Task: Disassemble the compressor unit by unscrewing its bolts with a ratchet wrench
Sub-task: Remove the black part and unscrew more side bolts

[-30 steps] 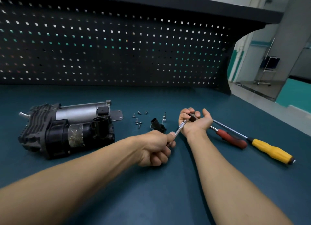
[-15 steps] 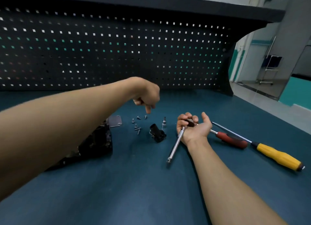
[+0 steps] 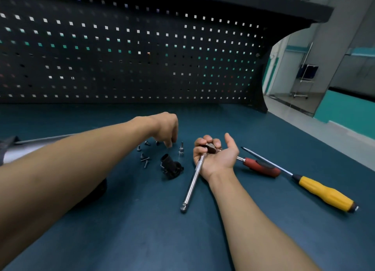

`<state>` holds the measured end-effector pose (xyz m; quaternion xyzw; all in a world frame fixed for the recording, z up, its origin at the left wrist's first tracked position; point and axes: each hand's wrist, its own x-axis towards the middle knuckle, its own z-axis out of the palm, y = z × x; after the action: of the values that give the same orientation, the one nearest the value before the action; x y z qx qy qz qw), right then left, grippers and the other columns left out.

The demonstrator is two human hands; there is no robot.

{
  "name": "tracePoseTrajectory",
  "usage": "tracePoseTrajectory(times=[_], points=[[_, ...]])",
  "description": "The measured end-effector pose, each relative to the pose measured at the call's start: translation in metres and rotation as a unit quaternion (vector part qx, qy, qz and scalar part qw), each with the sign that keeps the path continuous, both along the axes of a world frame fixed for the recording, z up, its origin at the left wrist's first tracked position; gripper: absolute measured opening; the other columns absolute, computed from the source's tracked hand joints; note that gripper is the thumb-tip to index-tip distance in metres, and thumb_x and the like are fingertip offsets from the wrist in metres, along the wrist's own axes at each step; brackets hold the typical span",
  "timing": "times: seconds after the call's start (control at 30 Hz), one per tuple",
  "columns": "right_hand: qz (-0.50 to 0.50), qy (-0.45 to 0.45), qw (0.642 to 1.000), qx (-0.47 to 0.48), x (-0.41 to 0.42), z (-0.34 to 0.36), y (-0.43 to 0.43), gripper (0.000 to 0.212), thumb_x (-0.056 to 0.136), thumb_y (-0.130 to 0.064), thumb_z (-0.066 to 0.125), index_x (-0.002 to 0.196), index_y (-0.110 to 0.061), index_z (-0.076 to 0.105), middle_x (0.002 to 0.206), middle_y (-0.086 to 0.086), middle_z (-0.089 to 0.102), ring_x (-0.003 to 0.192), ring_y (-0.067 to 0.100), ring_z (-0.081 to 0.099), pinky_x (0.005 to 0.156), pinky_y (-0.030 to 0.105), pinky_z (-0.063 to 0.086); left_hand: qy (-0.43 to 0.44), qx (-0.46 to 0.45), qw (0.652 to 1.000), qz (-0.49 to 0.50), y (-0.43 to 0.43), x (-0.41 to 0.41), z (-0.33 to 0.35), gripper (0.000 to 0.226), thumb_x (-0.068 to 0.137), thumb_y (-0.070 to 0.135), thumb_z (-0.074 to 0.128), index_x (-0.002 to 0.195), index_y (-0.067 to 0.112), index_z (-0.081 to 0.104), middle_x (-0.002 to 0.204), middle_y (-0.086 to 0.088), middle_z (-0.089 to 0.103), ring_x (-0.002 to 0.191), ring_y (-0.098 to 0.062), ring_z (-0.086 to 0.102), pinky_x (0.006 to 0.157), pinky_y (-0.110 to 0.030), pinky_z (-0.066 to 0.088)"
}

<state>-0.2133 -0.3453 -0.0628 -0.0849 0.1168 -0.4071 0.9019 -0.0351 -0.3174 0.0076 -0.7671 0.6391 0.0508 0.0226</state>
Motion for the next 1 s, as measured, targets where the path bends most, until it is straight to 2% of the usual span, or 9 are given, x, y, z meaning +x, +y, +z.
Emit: tracePoseTrajectory(times=[0.23, 0.37, 0.5, 0.57, 0.67, 0.77, 0.87, 0.93, 1.0], points=[[-0.008, 0.014, 1.0, -0.001, 0.0, 0.002, 0.002, 0.05, 0.089, -0.043, 0.053, 0.052, -0.016, 0.036, 0.062, 0.001, 0.048, 0.053, 0.018, 0.048, 0.043, 0.018, 0.03, -0.009, 0.04, 0.996, -0.085, 0.014, -0.026, 0.022, 0.064, 0.074, 0.029, 0.083, 0.132, 0.035, 0.057, 0.114, 0.012, 0.065, 0.102, -0.016, 0.062, 0.081, -0.026, 0.044], [-0.013, 0.017, 1.0, 0.001, -0.001, 0.004, 0.004, 0.05, 0.089, -0.043, 0.053, 0.051, -0.016, 0.036, 0.062, 0.002, 0.048, 0.053, 0.018, 0.049, 0.043, 0.018, 0.029, -0.055, 0.052, 0.992, -0.098, 0.018, -0.053, 0.014, 0.045, 0.074, 0.044, 0.079, 0.112, 0.025, 0.066, 0.096, 0.007, 0.069, 0.089, -0.02, 0.065, 0.082, -0.031, 0.054], [-0.021, 0.013, 1.0, 0.006, -0.003, 0.006, 0.005, 0.05, 0.089, -0.043, 0.053, 0.05, -0.017, 0.037, 0.061, 0.001, 0.048, 0.052, 0.018, 0.049, 0.043, 0.018, 0.029, -0.109, 0.056, 0.989, -0.083, 0.025, -0.06, 0.008, 0.02, 0.086, 0.033, 0.069, 0.09, 0.014, 0.074, 0.084, -0.007, 0.071, 0.084, -0.029, 0.066, 0.072, -0.036, 0.055], [-0.029, 0.008, 0.999, 0.013, -0.007, 0.008, 0.007, 0.049, 0.089, -0.043, 0.053, 0.05, -0.017, 0.037, 0.061, 0.001, 0.048, 0.052, 0.018, 0.049, 0.042, 0.017, 0.029, -0.07, -0.001, 0.995, -0.074, 0.036, -0.059, 0.014, 0.014, 0.09, 0.029, 0.065, 0.086, 0.017, 0.072, 0.081, -0.003, 0.069, 0.083, -0.027, 0.066, 0.075, -0.037, 0.056], [-0.047, 0.012, 0.998, 0.04, -0.007, 0.013, 0.01, 0.048, 0.09, -0.042, 0.051, 0.05, -0.018, 0.037, 0.062, 0.0, 0.046, 0.051, 0.017, 0.047, 0.041, 0.017, 0.028, 0.107, -0.156, 0.981, -0.046, 0.062, -0.055, 0.019, 0.021, 0.096, 0.029, 0.058, 0.081, 0.021, 0.07, 0.073, 0.008, 0.066, 0.071, -0.011, 0.062, 0.07, -0.029, 0.051], [-0.084, -0.029, 0.993, 0.082, -0.003, 0.036, 0.022, 0.044, 0.091, -0.04, 0.047, 0.054, -0.02, 0.034, 0.062, -0.002, 0.045, 0.051, 0.015, 0.045, 0.041, 0.016, 0.026, 0.329, -0.253, 0.909, 0.038, 0.106, -0.055, 0.013, 0.029, 0.099, 0.029, 0.056, 0.084, 0.013, 0.075, 0.064, 0.005, 0.064, 0.05, -0.007, 0.047, 0.052, -0.022, 0.04], [-0.106, -0.058, 0.988, 0.092, 0.001, 0.06, 0.035, 0.045, 0.091, -0.04, 0.048, 0.053, -0.02, 0.034, 0.059, -0.001, 0.046, 0.048, 0.015, 0.045, 0.039, 0.016, 0.027, 0.558, -0.285, 0.763, 0.158, 0.154, -0.056, -0.002, 0.03, 0.102, 0.025, 0.052, 0.091, 0.007, 0.074, 0.062, 0.002, 0.057, 0.045, -0.006, 0.038, 0.041, -0.017, 0.031], [-0.112, -0.073, 0.987, 0.091, 0.006, 0.078, 0.044, 0.046, 0.09, -0.04, 0.049, 0.052, -0.019, 0.035, 0.059, 0.0, 0.046, 0.046, 0.016, 0.044, 0.039, 0.017, 0.027, 0.655, -0.281, 0.67, 0.205, 0.181, -0.061, -0.006, 0.03, 0.103, 0.023, 0.05, 0.091, 0.005, 0.071, 0.06, 0.001, 0.052, 0.043, -0.005, 0.035, 0.038, -0.016, 0.027], [-0.127, -0.08, 0.984, 0.095, 0.014, 0.097, 0.052, 0.044, 0.091, -0.039, 0.048, 0.054, -0.019, 0.034, 0.058, 0.0, 0.046, 0.046, 0.017, 0.043, 0.04, 0.017, 0.026, 0.697, -0.255, 0.633, 0.221, 0.201, -0.068, -0.006, 0.028, 0.101, 0.023, 0.052, 0.09, 0.006, 0.071, 0.06, 0.002, 0.052, 0.044, -0.006, 0.035, 0.037, -0.016, 0.027]])
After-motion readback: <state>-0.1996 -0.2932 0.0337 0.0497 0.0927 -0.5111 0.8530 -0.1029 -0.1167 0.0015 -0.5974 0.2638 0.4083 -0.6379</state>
